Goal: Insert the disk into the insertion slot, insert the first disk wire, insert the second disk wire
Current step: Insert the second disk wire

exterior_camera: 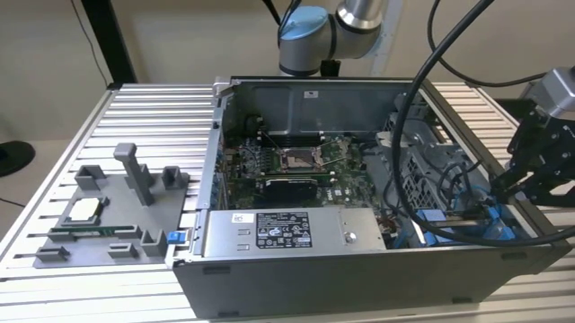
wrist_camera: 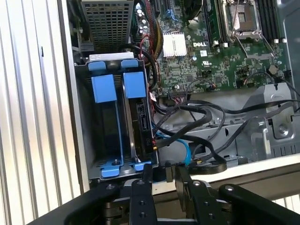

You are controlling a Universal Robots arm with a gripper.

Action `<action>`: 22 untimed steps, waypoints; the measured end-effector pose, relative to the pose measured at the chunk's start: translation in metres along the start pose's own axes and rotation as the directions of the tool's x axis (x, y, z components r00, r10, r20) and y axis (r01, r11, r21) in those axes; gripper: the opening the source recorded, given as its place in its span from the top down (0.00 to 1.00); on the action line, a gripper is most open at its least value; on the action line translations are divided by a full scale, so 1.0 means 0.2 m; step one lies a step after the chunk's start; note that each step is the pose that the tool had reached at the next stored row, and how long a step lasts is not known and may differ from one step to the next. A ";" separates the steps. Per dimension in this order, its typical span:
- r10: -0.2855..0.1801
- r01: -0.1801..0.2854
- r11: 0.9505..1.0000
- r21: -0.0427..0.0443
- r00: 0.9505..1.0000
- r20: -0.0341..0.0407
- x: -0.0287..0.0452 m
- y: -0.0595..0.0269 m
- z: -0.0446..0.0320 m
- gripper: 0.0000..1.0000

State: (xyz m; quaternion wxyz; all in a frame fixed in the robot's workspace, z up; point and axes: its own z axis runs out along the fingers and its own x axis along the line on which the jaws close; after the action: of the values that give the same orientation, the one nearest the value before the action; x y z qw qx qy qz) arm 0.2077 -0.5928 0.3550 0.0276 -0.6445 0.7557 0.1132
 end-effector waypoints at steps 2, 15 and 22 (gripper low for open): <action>0.000 0.000 1.000 -0.001 1.000 0.003 0.000 0.000 0.001 1.00; -0.003 0.003 1.000 -0.005 1.000 0.027 -0.001 0.000 0.007 1.00; -0.003 0.003 1.000 -0.005 1.000 0.030 -0.001 0.000 0.006 1.00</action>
State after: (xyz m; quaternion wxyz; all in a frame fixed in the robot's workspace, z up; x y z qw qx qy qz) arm 0.2076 -0.5923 0.3539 0.0376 -0.6440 0.7538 0.1248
